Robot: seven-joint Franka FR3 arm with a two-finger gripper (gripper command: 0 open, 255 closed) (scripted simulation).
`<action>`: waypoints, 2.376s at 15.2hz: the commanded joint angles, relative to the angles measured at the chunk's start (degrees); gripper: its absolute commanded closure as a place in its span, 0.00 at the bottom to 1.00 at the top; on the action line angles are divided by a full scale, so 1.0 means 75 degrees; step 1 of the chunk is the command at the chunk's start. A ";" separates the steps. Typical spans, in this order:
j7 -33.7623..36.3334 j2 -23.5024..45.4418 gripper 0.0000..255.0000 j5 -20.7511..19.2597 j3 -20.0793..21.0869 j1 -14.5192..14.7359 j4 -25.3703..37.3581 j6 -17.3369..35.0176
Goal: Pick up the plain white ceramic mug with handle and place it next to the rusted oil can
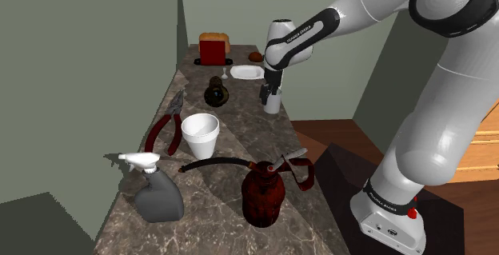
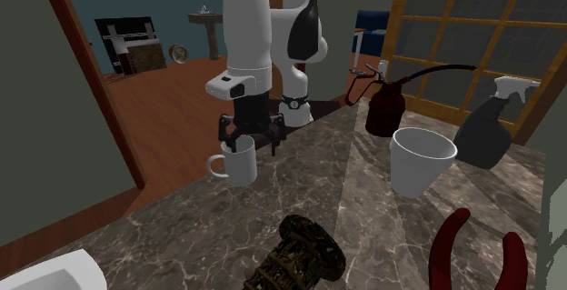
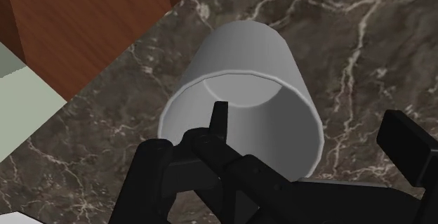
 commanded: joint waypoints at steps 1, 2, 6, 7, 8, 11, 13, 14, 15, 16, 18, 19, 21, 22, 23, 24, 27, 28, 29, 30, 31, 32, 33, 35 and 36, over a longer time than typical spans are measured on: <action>0.0000 0.0000 1.00 0.0000 0.0000 0.0000 0.0000 0.0000; 0.0000 0.0000 1.00 0.0000 0.0000 0.0000 0.0000 0.0000; 0.0000 0.0000 1.00 0.0000 0.0000 0.0000 0.0000 0.0000; 0.0000 0.0000 1.00 0.0000 0.0000 0.0000 0.0000 0.0000; 0.0000 0.0000 1.00 0.0000 0.0000 0.0000 0.0000 0.0000; 0.0012 -0.0063 1.00 -0.0018 -0.0001 0.0002 0.0037 -0.0099; 0.0035 -0.0183 1.00 -0.0052 -0.0002 0.0005 0.0121 -0.0299; 0.0045 -0.0241 1.00 -0.0068 -0.0002 0.0007 0.0164 -0.0400; 0.0056 -0.0297 1.00 -0.0083 -0.0002 0.0008 0.0210 -0.0500; 0.0065 -0.0352 1.00 -0.0097 -0.0001 0.0009 0.0257 -0.0601; 0.0083 -0.0457 1.00 -0.0123 0.0001 0.0011 0.0356 -0.0802; 0.0091 -0.0507 1.00 -0.0135 0.0002 0.0012 0.0407 -0.0903; 0.0106 -0.0602 1.00 -0.0158 0.0005 0.0014 0.0516 -0.1105; 0.0113 -0.0647 1.00 -0.0168 0.0007 0.0015 0.0573 -0.1206; 0.0119 -0.0691 1.00 -0.0178 0.0009 0.0016 0.0631 -0.1307; 0.0125 -0.0732 1.00 -0.0187 0.0010 0.0017 0.0691 -0.1408; 0.0141 -0.0848 1.00 -0.0211 0.0017 0.0020 0.0881 -0.1712; 0.0146 -0.0884 1.00 -0.0218 0.0019 0.0021 0.0947 -0.1813; 0.0150 -0.0918 1.00 -0.0224 0.0021 0.0022 0.1015 -0.1914; 0.0154 -0.0950 1.00 -0.0230 0.0024 0.0022 0.1085 -0.2016; 0.0158 -0.0980 1.00 -0.0236 0.0026 0.0023 0.1156 -0.2117; 0.0161 -0.1009 1.00 -0.0241 0.0028 0.0024 0.1229 -0.2218; 0.0164 -0.1036 1.00 -0.0246 0.0031 0.0025 0.1304 -0.2319; 0.0169 -0.1085 1.00 -0.0254 0.0035 0.0027 0.1458 -0.2522; 0.0171 -0.1108 1.00 -0.0257 0.0037 0.0028 0.1537 -0.2623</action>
